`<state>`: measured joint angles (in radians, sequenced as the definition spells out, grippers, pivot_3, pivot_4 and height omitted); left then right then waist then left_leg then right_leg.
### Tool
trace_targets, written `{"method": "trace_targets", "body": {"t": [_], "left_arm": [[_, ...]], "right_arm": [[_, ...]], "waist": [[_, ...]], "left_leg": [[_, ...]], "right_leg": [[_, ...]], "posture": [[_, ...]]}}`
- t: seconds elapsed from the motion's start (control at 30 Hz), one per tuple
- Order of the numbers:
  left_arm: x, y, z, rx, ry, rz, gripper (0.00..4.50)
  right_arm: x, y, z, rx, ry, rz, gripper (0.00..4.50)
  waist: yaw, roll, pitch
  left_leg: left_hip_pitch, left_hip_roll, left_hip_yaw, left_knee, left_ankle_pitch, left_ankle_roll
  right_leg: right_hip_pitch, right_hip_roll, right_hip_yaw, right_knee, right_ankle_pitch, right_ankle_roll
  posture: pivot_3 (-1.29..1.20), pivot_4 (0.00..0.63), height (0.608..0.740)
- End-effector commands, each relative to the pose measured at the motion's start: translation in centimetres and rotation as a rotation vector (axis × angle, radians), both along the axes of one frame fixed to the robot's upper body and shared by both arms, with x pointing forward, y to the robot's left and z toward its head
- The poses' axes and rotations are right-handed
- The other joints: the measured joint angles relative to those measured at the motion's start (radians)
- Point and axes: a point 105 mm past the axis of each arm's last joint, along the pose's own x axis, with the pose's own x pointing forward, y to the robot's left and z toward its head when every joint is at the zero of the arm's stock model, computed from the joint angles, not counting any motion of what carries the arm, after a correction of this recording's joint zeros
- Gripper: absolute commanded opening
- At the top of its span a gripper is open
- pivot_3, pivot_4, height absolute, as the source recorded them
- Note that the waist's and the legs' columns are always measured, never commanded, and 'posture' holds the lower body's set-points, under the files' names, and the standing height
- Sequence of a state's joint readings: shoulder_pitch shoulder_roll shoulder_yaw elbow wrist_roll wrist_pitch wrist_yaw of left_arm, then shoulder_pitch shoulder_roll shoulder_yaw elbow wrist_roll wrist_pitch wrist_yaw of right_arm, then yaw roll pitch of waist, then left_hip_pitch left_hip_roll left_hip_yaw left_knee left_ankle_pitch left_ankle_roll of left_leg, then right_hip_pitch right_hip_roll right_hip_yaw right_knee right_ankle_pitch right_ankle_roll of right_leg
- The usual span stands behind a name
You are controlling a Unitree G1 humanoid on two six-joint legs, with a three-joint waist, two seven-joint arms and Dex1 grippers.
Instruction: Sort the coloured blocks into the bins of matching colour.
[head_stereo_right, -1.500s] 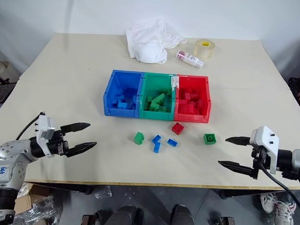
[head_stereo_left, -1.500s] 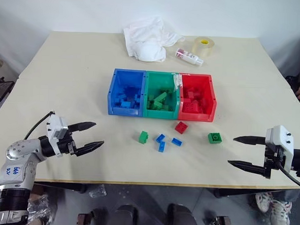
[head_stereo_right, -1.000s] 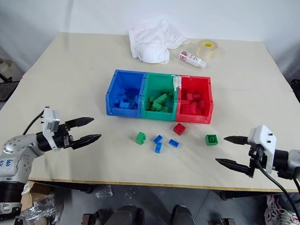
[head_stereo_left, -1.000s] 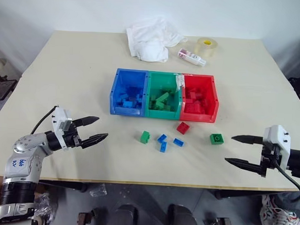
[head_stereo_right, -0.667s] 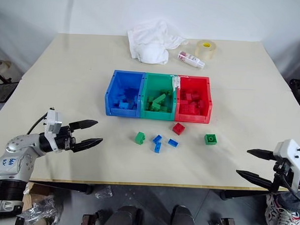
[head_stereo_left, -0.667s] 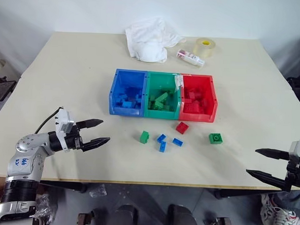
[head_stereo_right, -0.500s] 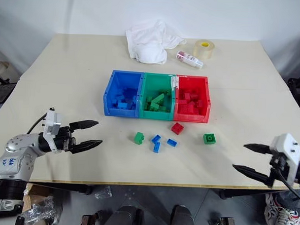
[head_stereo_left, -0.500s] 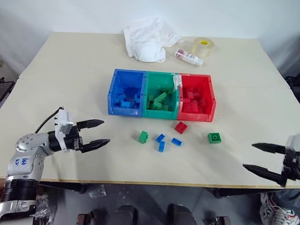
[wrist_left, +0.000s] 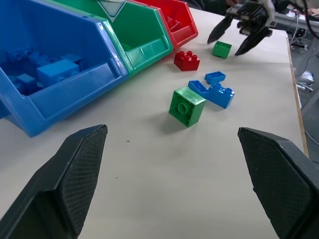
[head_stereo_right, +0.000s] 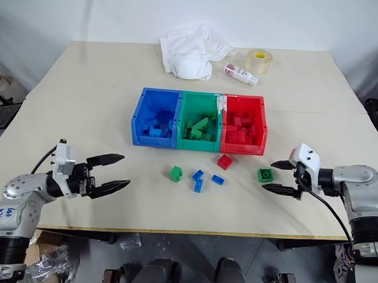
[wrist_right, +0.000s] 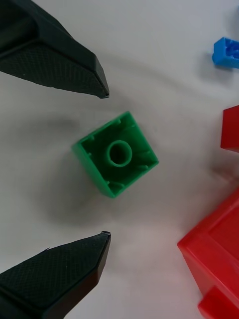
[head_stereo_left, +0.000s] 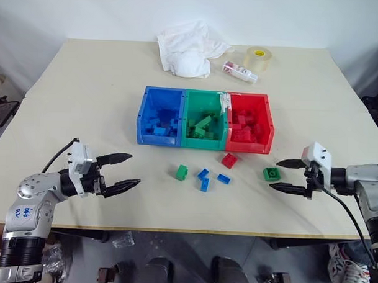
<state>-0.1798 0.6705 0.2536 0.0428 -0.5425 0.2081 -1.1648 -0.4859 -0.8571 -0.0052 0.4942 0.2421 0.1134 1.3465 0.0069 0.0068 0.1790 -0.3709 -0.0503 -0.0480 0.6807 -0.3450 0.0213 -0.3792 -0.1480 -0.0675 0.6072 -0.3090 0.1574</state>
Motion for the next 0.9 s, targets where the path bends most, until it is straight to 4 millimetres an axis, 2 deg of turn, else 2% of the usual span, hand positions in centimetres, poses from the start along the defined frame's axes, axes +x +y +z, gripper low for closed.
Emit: {"method": "trace_targets", "body": {"t": [0.03,0.2,0.23,0.4,0.47,0.57,0.67,0.77,0.83,0.9], "left_arm": [[-0.3,-0.1,0.9,-0.018,-0.046,0.006,4.5],[0.0,-0.4,0.8,-0.028,-0.054,0.005,4.5],[0.1,-0.5,0.8,-0.029,-0.055,0.005,4.5],[0.5,-0.7,0.8,-0.036,-0.063,0.002,4.5],[0.5,-0.8,0.8,-0.038,-0.062,-0.002,4.5],[1.0,-0.9,0.7,-0.038,-0.064,-0.003,4.5],[1.5,-1.1,0.9,-0.043,-0.079,-0.004,4.5],[1.8,-1.4,0.9,-0.045,-0.09,-0.009,4.5],[1.9,-1.6,1.0,-0.049,-0.1,-0.012,4.5],[1.9,-1.8,1.2,-0.052,-0.109,-0.013,4.5]], "right_arm": [[0.5,0.3,0.8,0.018,-0.052,0.003,3.23],[0.1,1.0,1.4,0.057,-0.082,0.006,1.56],[-0.1,1.3,1.8,0.066,-0.098,0.009,1.47],[-1.0,3.1,5.1,0.082,-0.207,0.022,1.48],[-1.0,4.8,6.9,0.099,-0.255,0.05,1.48],[-0.4,8.1,8.0,0.117,-0.243,0.1,1.48],[2.6,12.2,9.2,0.147,-0.302,0.102,1.48],[6.1,14.8,9.9,0.14,-0.343,0.049,1.48],[8.0,16.3,10.7,0.165,-0.387,0.019,2.19],[9.0,17.3,11.0,0.177,-0.401,0.014,2.75]], "waist": [[-0.004,0.0,0.0],[-0.008,0.0,0.0],[-0.006,0.0,0.0],[-0.006,0.0,0.0],[-0.008,0.0,0.0],[-0.011,0.001,0.0],[-0.016,0.0,0.0],[-0.024,0.0,0.0],[-0.022,0.0,0.0],[-0.024,0.0,0.0]], "left_leg": [[0.0,0.0,0.0,0.0,0.0,0.0],[0.0,0.0,0.0,0.0,0.0,0.0],[0.0,0.0,0.0,0.0,0.0,0.0],[0.0,0.0,0.0,0.0,0.0,0.0],[0.0,0.0,0.0,0.0,0.0,0.0],[0.0,0.001,0.0,0.0,0.0,-0.001],[0.001,0.001,0.0,0.0,-0.001,-0.001],[0.0,0.0,0.001,0.0,-0.001,-0.002],[-0.002,-0.001,0.0,0.0,-0.001,-0.002],[-0.004,-0.004,-0.001,0.0,-0.001,-0.001]], "right_leg": [[0.0,0.0,0.0,0.0,0.0,0.0],[0.0,0.0,0.0,0.001,0.0,0.0],[0.0,0.0,-0.001,0.001,0.0,0.0],[0.0,0.0,-0.001,0.001,0.0,0.0],[0.0,0.0,0.0,0.001,0.0,0.0],[-0.001,0.0,0.0,0.001,0.0,0.0],[-0.001,0.001,0.0,0.003,0.0,0.0],[-0.005,0.001,0.002,0.006,0.0,-0.001],[-0.008,0.0,0.002,0.01,-0.001,-0.001],[-0.013,-0.002,0.002,0.017,0.0,-0.002]], "posture": [[0.0,0.15,0.74],[0.0,0.15,0.74],[0.0,0.15,0.74],[0.0,0.15,0.74],[0.0,0.15,0.74],[0.0,0.15,0.74],[0.0,0.15,0.74],[0.0,0.15,0.74],[0.0,0.15,0.74],[0.0,0.15,0.74]]}}
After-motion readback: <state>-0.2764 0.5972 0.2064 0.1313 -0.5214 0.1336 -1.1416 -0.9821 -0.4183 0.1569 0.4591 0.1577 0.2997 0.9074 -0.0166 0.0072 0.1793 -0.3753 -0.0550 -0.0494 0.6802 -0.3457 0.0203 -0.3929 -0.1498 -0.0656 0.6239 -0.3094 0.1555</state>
